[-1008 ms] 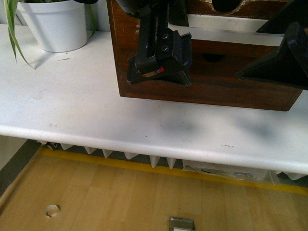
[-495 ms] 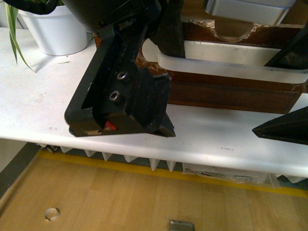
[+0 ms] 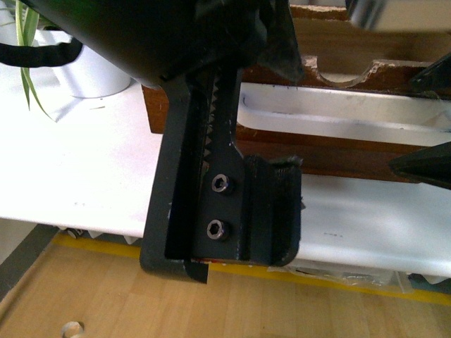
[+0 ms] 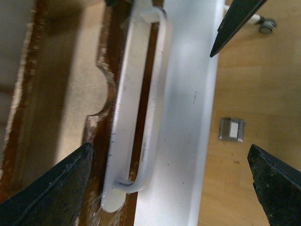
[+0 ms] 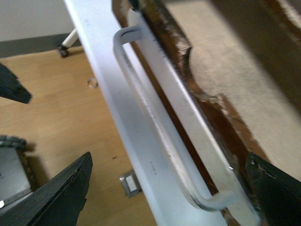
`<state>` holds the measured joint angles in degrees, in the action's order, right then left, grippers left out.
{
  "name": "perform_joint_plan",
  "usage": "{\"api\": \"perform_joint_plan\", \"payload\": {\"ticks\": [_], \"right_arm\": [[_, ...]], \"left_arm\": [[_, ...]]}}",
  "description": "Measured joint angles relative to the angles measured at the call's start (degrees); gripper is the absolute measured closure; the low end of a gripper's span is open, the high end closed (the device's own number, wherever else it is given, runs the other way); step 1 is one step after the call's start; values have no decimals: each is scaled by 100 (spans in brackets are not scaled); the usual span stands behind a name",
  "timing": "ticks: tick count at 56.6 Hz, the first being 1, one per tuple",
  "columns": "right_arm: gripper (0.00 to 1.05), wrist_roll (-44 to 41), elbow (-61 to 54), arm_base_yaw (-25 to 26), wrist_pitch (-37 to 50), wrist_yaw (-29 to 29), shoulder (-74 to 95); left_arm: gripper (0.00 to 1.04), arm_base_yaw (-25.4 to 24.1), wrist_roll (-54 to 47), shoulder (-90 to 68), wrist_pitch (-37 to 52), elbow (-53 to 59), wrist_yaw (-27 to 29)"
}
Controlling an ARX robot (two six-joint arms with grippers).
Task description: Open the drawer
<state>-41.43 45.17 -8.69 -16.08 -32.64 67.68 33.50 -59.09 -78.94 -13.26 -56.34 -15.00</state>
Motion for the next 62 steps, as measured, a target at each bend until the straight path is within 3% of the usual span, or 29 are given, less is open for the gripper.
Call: {"api": "perform_joint_plan", "payload": {"ticks": [11,16,24,36,45,50,62], "right_arm": [[9,839,-800,203,962,481,-922],[9,1451,-1261,356,1412,592,-1526],[9,2328,-1926,595,1683,1025,-2496],[9,2957,-2798,968,1309,1755,-4205],[9,3222,-3051,1362,702,2002,-5283],[9,3501,-3241,1419,601,2197,-5722],[9,4190,-3528,1650,848,2332,-5908]], "left_arm": [[6,-256,1106,887,1224,870,444],[6,-546,2090,1412,1956,1403,769],[6,-846,3368,2354,2385,2369,1405],[6,-876,5051,4288,1912,3897,2413],[6,-640,5851,5860,758,4448,3185],[6,-612,6164,6389,286,4535,3303],[6,-800,6435,6509,131,4741,3418]]}}
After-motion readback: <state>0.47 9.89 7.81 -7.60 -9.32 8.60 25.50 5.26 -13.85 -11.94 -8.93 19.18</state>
